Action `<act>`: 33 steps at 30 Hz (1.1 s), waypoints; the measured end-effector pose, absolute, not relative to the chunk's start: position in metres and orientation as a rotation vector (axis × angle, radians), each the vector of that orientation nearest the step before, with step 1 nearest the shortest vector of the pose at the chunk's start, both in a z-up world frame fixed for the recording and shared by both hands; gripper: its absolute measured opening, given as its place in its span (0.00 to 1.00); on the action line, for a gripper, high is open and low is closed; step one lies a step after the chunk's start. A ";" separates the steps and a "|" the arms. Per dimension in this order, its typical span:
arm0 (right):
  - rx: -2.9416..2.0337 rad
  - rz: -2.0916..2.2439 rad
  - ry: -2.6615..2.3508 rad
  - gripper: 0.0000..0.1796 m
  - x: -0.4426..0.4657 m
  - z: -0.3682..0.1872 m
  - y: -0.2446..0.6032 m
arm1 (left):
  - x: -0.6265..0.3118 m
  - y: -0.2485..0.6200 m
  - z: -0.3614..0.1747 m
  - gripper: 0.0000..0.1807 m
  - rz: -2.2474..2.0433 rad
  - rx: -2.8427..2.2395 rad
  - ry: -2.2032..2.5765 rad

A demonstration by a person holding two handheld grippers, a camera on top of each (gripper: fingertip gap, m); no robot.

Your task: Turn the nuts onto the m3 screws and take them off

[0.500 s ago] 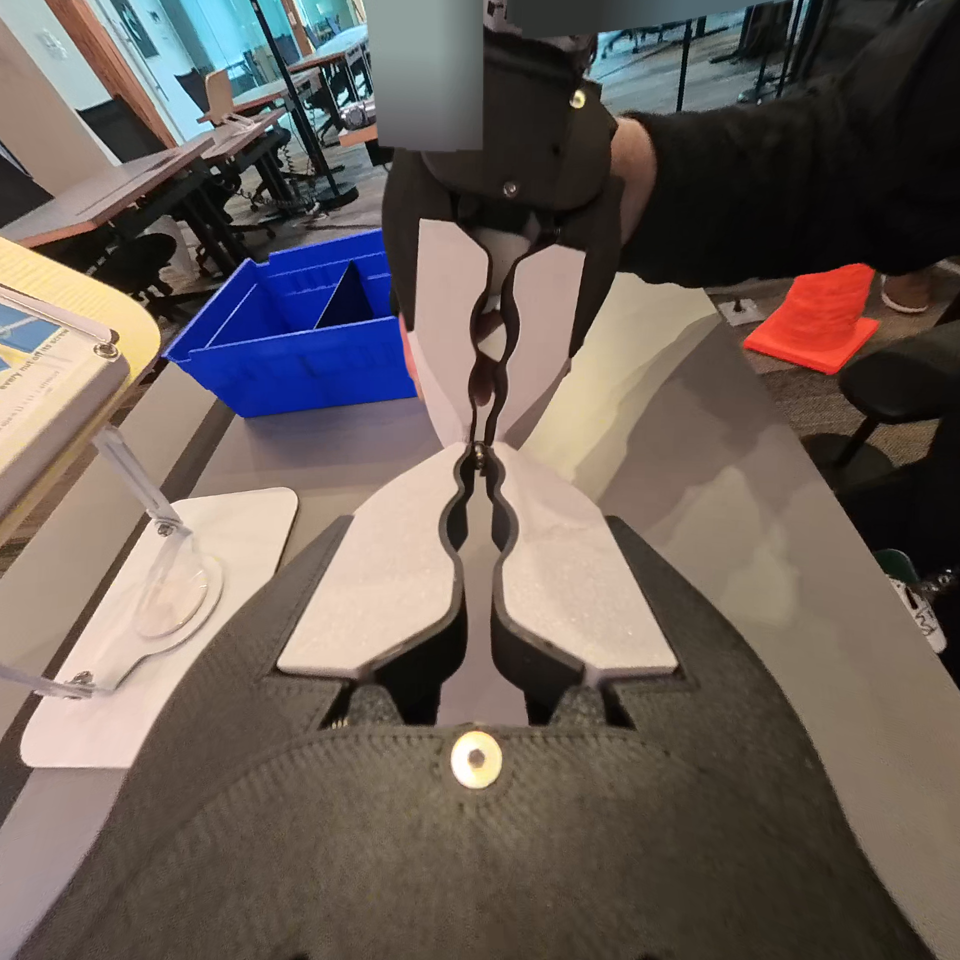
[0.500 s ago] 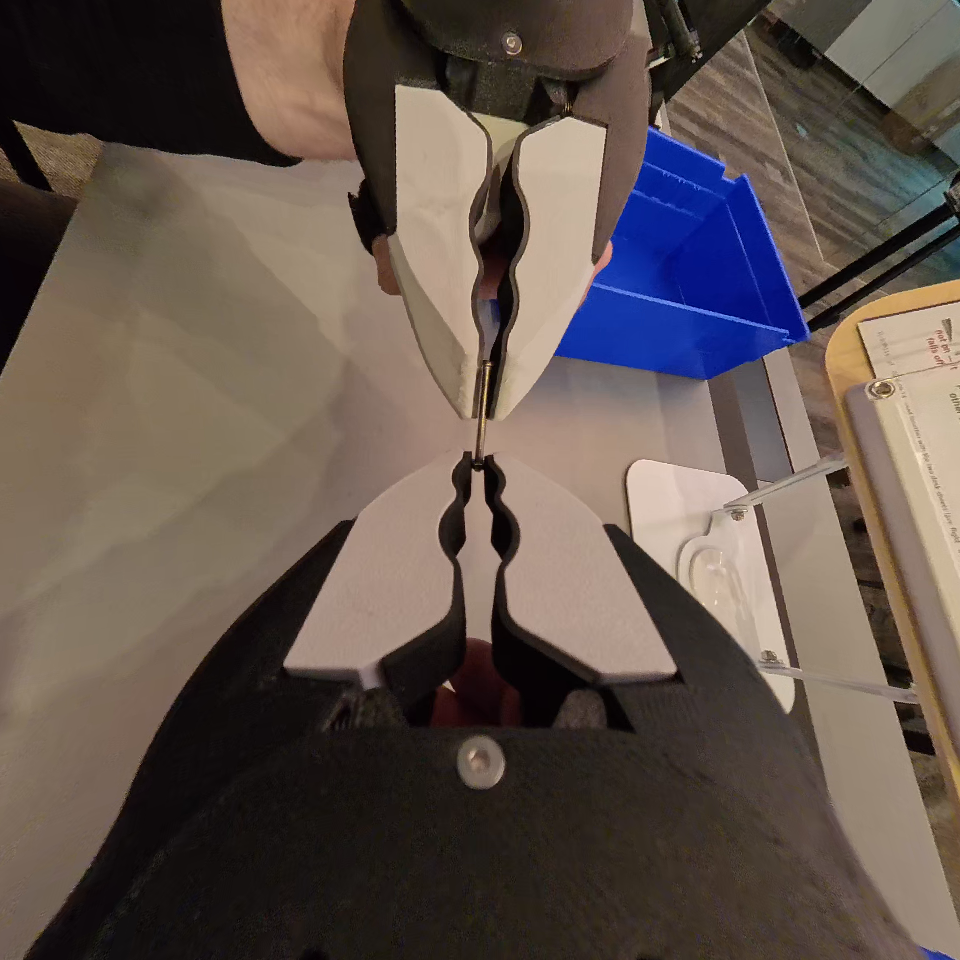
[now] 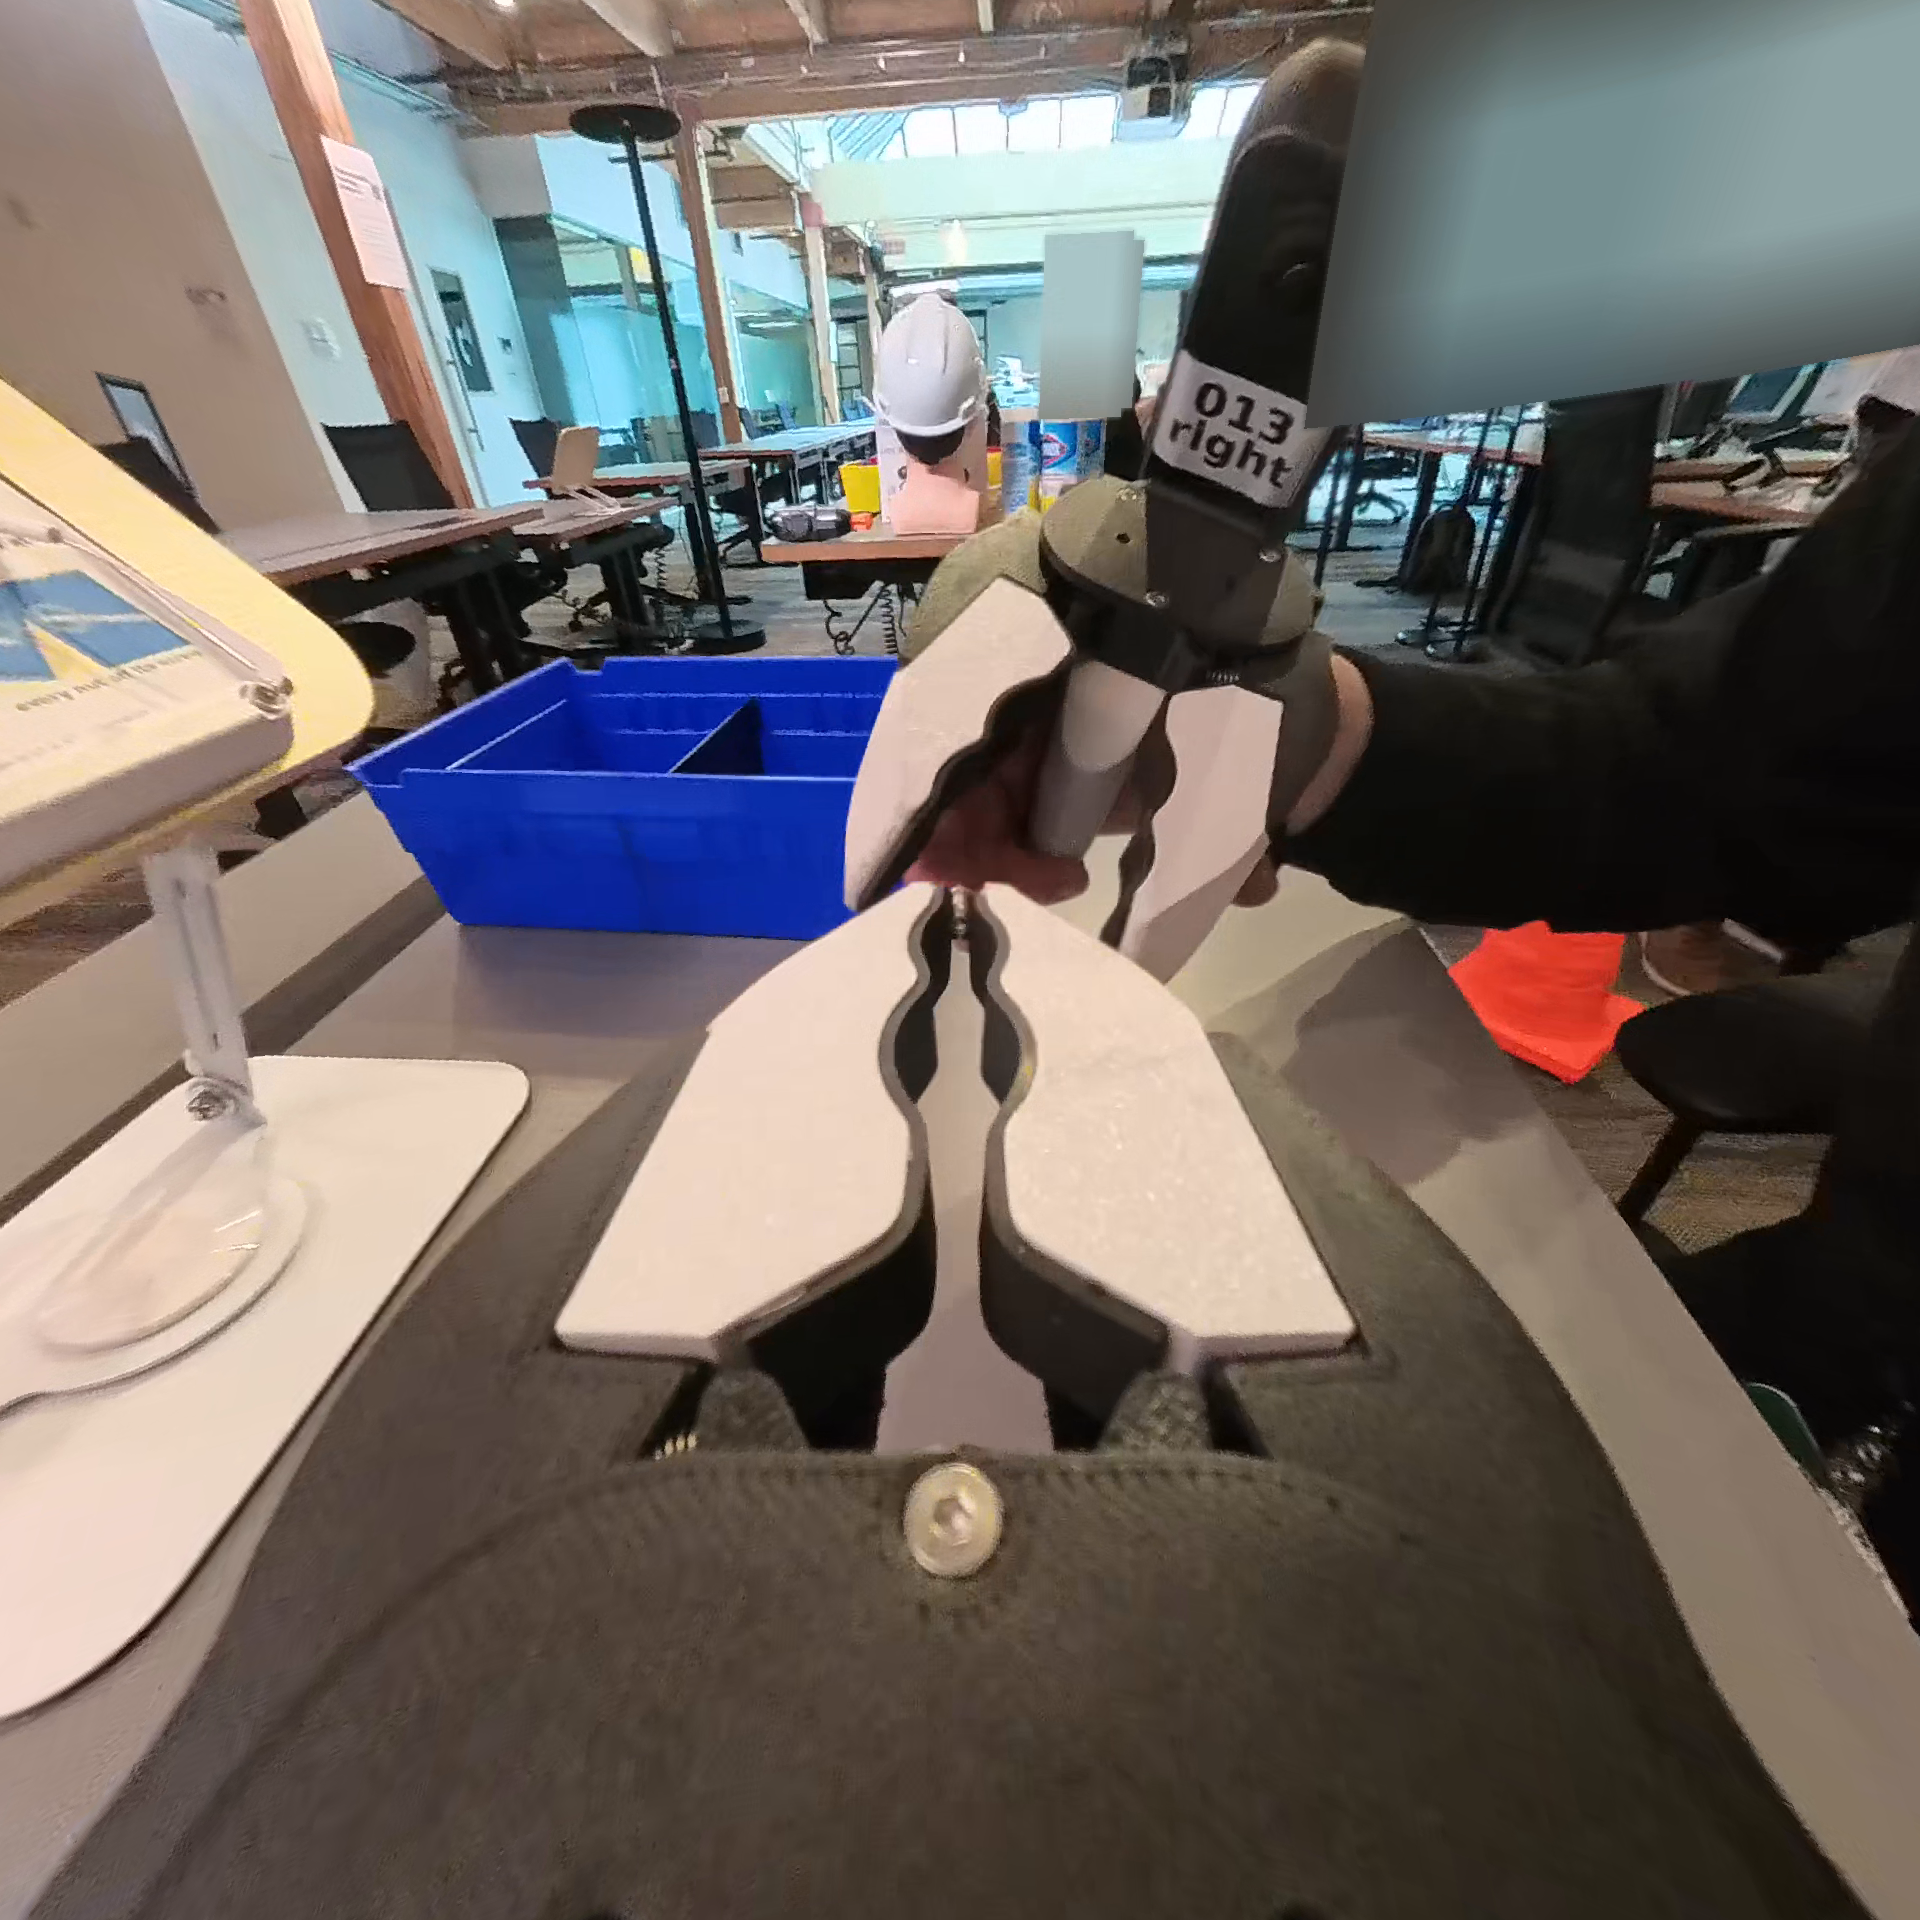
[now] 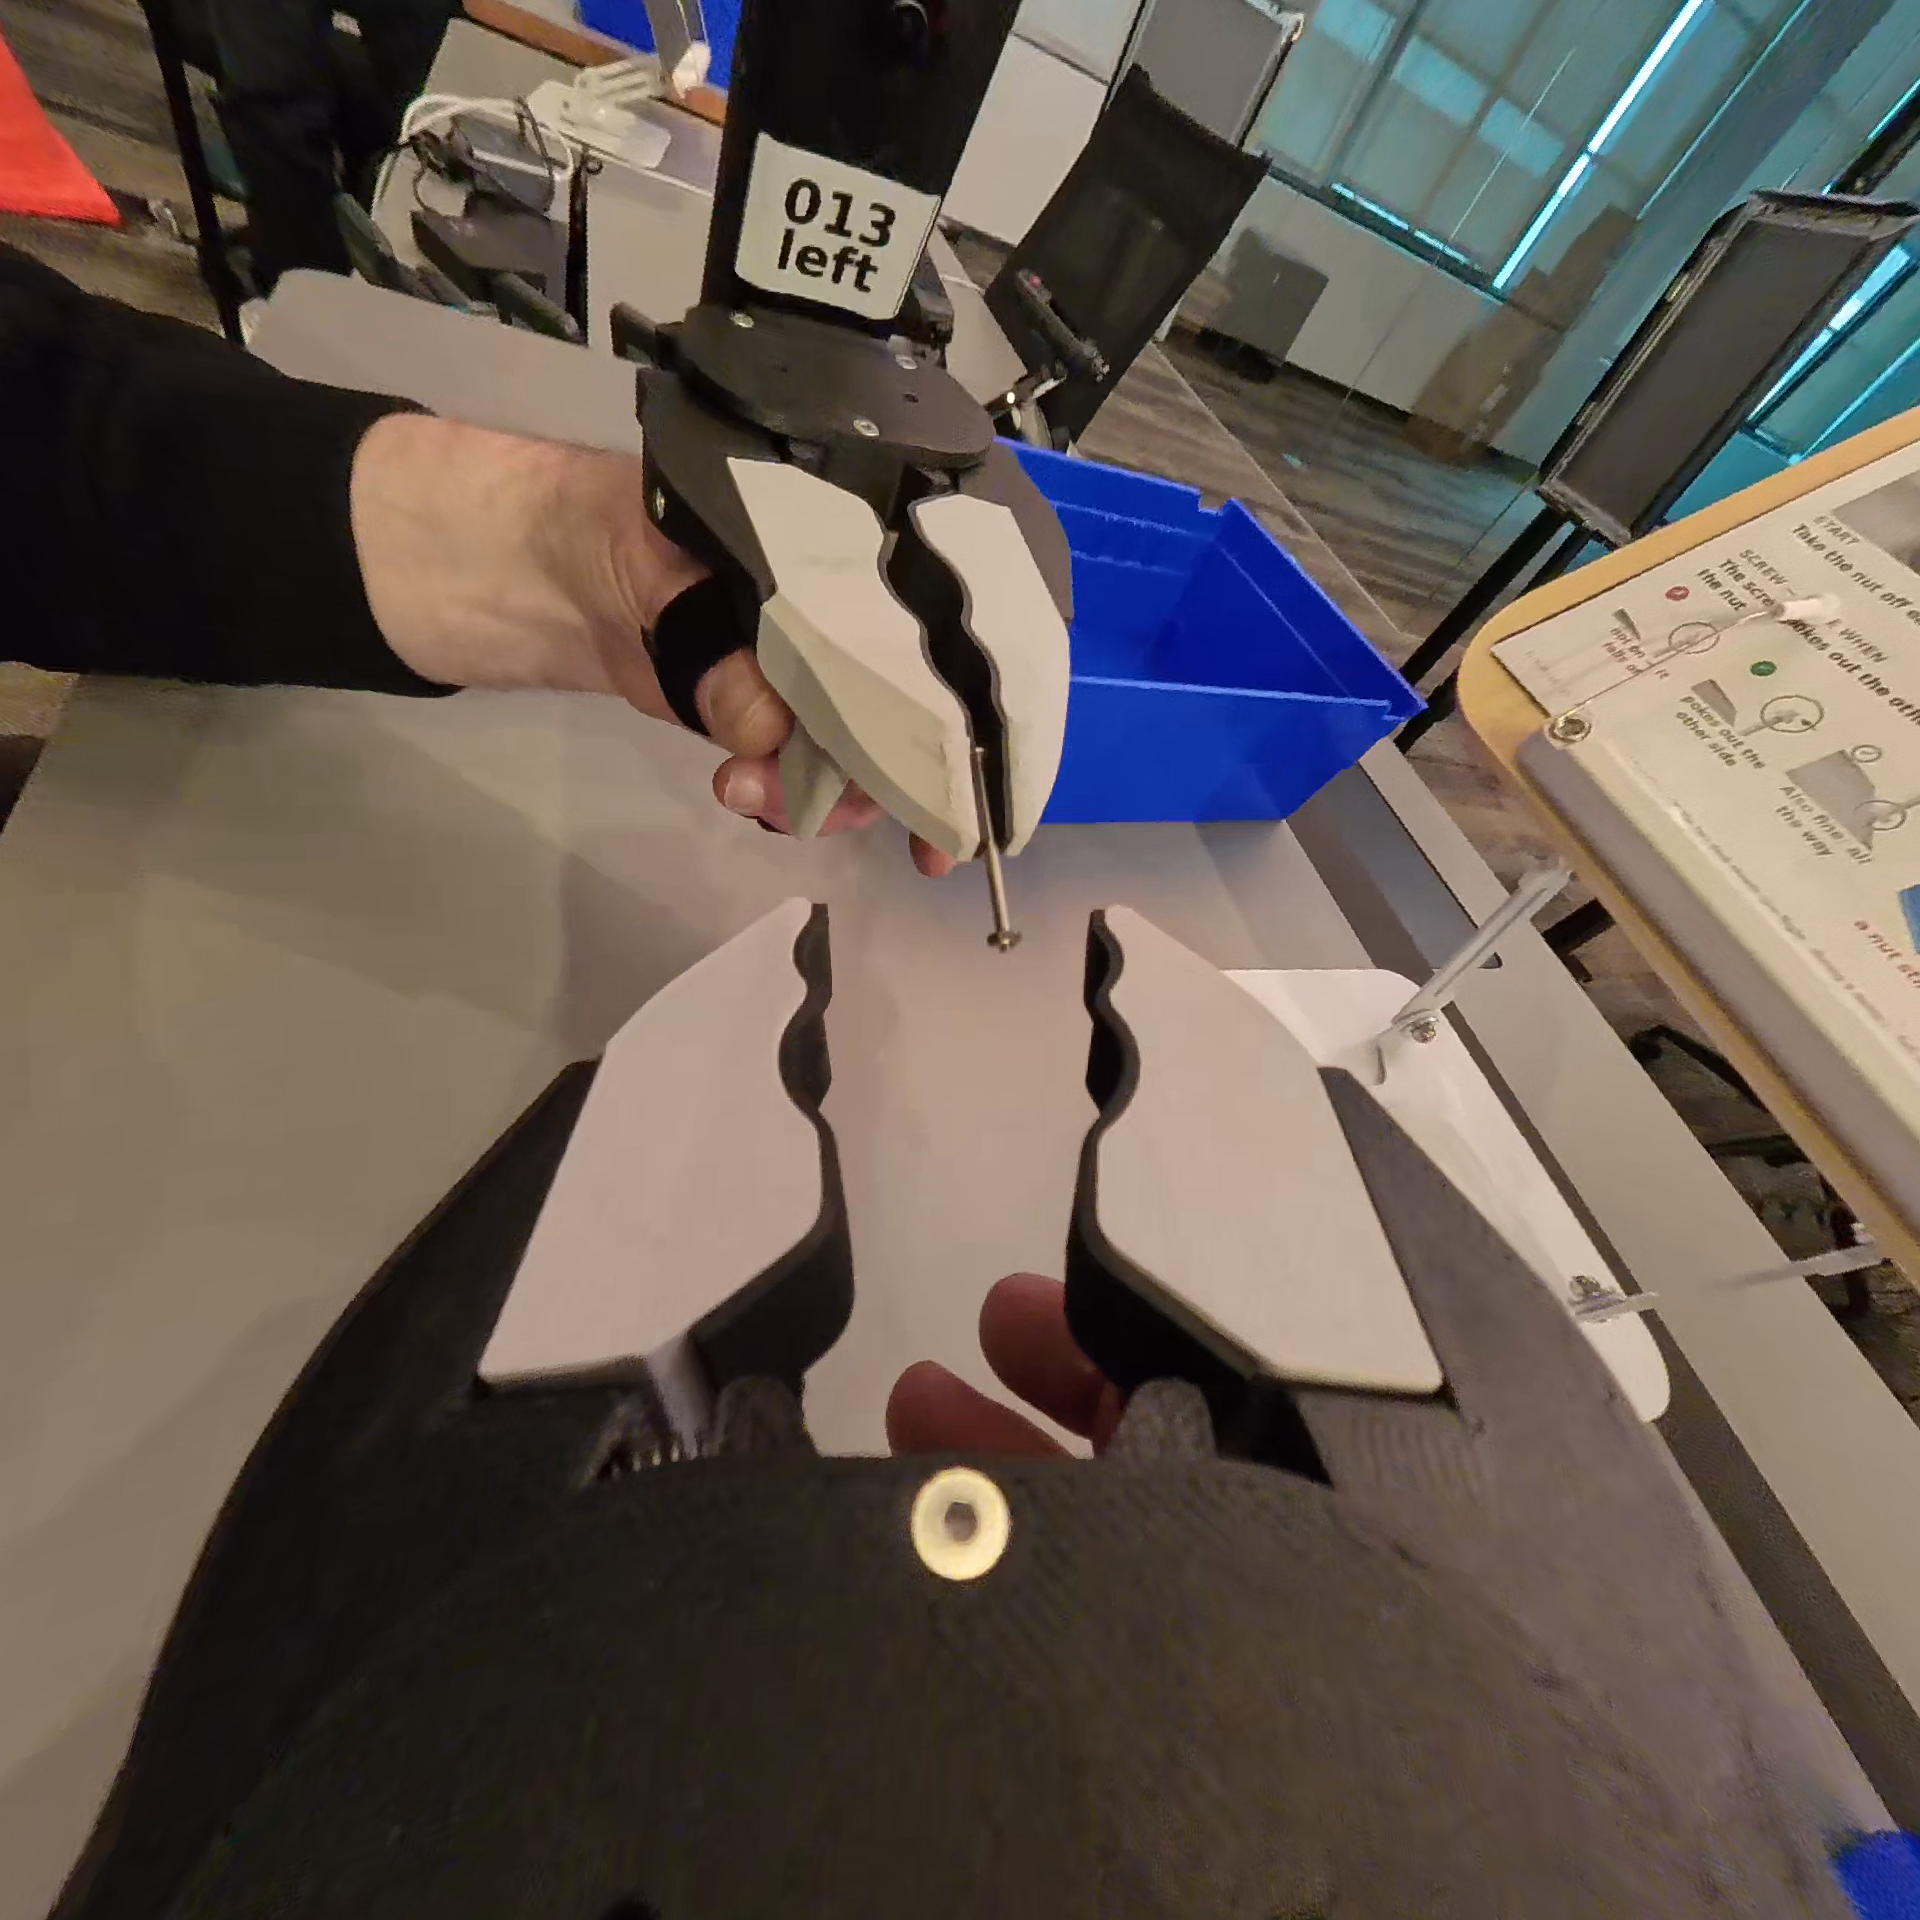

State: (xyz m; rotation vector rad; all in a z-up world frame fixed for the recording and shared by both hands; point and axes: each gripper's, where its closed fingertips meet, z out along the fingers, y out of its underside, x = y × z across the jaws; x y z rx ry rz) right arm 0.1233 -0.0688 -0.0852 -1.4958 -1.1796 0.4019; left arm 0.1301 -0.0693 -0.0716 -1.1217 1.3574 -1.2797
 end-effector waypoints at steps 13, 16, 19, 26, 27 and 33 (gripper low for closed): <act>-1.456 0.380 -1.247 0.15 0.132 -0.079 -0.087 | 0.134 -0.059 -0.072 0.02 -1.283 -1.147 1.301; -1.477 0.323 -1.208 0.19 0.140 -0.084 -0.073 | 0.135 -0.060 -0.074 0.02 -1.281 -1.143 1.315; -1.499 0.307 -1.247 0.23 0.135 -0.096 -0.068 | 0.139 -0.064 -0.076 0.02 -1.286 -1.140 1.338; -1.455 0.309 -1.260 0.20 0.135 -0.090 -0.075 | 0.140 -0.065 -0.078 0.02 -1.292 -1.144 1.339; -1.452 0.327 -1.282 0.19 0.136 -0.090 -0.081 | 0.141 -0.065 -0.080 0.02 -1.286 -1.148 1.342; -1.467 0.317 -1.220 0.19 0.145 -0.089 -0.072 | 0.141 -0.064 -0.078 0.02 -1.325 -1.140 1.308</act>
